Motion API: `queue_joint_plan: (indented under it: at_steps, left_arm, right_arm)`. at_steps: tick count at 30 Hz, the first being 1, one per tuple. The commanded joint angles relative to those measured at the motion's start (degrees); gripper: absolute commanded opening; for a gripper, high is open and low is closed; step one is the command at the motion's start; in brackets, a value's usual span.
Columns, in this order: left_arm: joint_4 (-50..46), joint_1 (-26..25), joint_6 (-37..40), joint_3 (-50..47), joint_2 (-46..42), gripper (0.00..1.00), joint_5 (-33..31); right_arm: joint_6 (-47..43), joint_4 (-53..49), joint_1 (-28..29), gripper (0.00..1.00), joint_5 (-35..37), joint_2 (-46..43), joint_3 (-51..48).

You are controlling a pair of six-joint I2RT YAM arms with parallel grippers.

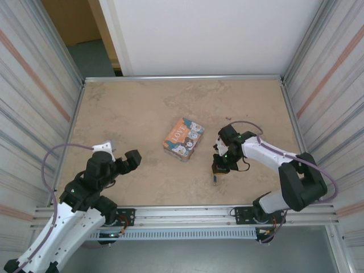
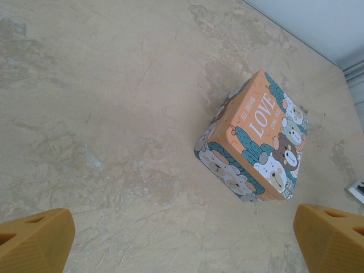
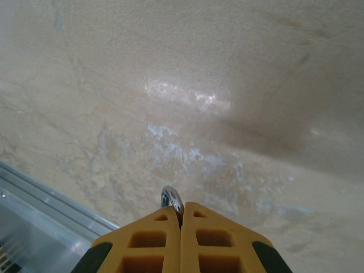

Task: Unlock a padlock with a key

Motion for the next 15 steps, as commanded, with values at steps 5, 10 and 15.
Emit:
queue_joint_plan:
  at_steps: [5,10,15]
  left_arm:
    - [-1.2,0.6,0.3,-0.6,-0.3,0.99,-1.3]
    - [-1.3,0.7,0.2,-0.6,-0.2,0.99,-1.3]
    - [-1.3,0.8,0.1,-0.8,-0.1,0.99,-1.3]
  right_arm:
    - [2.0,5.8,1.1,0.0,0.3,5.4,1.0]
    - [2.2,7.6,1.2,0.0,0.5,6.9,0.2]
    - [2.1,8.1,1.2,0.0,0.3,8.0,0.0]
